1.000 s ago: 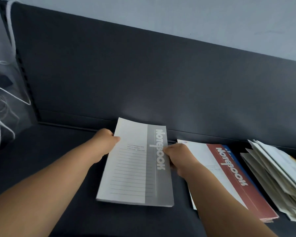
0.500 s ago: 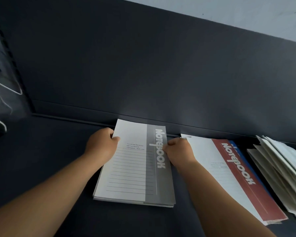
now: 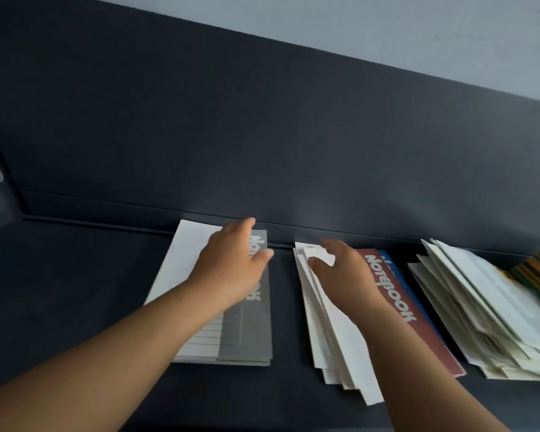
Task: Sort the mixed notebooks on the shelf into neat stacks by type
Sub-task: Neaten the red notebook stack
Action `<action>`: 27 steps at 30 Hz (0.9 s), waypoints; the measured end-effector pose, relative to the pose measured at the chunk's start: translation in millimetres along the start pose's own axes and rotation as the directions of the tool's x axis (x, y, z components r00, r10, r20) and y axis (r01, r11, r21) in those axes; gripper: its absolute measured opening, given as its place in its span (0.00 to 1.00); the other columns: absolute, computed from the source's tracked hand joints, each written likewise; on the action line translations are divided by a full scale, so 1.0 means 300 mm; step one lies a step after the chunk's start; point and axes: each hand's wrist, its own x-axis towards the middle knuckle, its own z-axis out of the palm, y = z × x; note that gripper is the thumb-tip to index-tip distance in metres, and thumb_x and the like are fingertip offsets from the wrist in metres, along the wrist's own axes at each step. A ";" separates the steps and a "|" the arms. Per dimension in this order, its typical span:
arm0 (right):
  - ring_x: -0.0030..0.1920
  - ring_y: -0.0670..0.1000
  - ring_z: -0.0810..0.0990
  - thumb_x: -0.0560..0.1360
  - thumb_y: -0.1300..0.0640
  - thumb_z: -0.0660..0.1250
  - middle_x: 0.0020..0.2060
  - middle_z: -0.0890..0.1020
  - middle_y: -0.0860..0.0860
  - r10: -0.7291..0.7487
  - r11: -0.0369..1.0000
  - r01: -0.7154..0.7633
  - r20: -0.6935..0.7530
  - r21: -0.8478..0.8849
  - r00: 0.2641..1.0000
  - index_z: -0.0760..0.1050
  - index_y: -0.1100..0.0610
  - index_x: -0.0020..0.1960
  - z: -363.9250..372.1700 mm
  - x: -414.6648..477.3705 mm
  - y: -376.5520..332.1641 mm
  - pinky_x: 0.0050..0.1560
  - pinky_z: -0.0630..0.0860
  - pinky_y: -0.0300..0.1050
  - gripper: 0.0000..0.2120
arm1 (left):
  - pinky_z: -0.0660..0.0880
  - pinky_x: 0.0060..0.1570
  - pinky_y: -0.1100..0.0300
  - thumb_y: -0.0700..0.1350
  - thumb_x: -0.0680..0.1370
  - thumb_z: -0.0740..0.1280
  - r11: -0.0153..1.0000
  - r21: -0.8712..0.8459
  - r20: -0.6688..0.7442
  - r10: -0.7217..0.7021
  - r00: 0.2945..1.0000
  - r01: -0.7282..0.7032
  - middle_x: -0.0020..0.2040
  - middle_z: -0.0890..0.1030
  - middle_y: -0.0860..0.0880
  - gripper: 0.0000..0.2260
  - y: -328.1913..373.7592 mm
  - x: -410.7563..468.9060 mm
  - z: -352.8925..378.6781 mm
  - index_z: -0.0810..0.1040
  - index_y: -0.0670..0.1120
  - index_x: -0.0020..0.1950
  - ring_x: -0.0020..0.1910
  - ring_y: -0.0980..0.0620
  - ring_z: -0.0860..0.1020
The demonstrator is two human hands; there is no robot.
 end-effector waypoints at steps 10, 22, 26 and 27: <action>0.61 0.59 0.74 0.76 0.50 0.64 0.61 0.76 0.53 0.131 0.962 -0.135 -0.033 -0.237 0.991 0.69 0.54 0.69 -0.178 -0.003 0.329 0.59 0.73 0.51 0.23 | 0.66 0.65 0.54 0.53 0.79 0.62 1.000 -0.001 0.226 -0.022 0.974 0.023 0.73 0.65 0.49 0.27 0.214 -0.043 0.276 0.58 0.49 0.76 0.70 0.48 0.66; 0.59 0.52 0.75 0.76 0.46 0.66 0.66 0.72 0.51 0.054 0.987 -0.037 0.103 -0.157 0.993 0.66 0.53 0.71 -0.197 -0.009 0.476 0.55 0.74 0.45 0.26 | 0.76 0.55 0.48 0.55 0.72 0.65 0.962 -0.017 0.190 -0.264 0.946 0.272 0.62 0.73 0.48 0.22 0.264 -0.043 0.449 0.68 0.48 0.63 0.58 0.46 0.75; 0.61 0.52 0.76 0.77 0.48 0.67 0.67 0.71 0.49 -0.013 0.995 0.028 0.150 -0.096 0.989 0.65 0.52 0.72 -0.171 -0.029 0.457 0.57 0.74 0.45 0.26 | 0.74 0.59 0.48 0.50 0.76 0.67 0.950 -0.019 0.151 -0.306 0.940 0.312 0.66 0.66 0.46 0.26 0.278 -0.043 0.476 0.62 0.47 0.70 0.63 0.44 0.71; 0.60 0.51 0.76 0.76 0.49 0.67 0.66 0.72 0.49 -0.019 0.997 0.030 0.152 -0.072 0.988 0.66 0.51 0.71 -0.172 -0.031 0.454 0.55 0.75 0.44 0.25 | 0.74 0.59 0.49 0.48 0.76 0.67 0.949 -0.029 0.144 -0.306 0.941 0.313 0.66 0.66 0.47 0.25 0.279 -0.045 0.477 0.62 0.47 0.71 0.63 0.45 0.71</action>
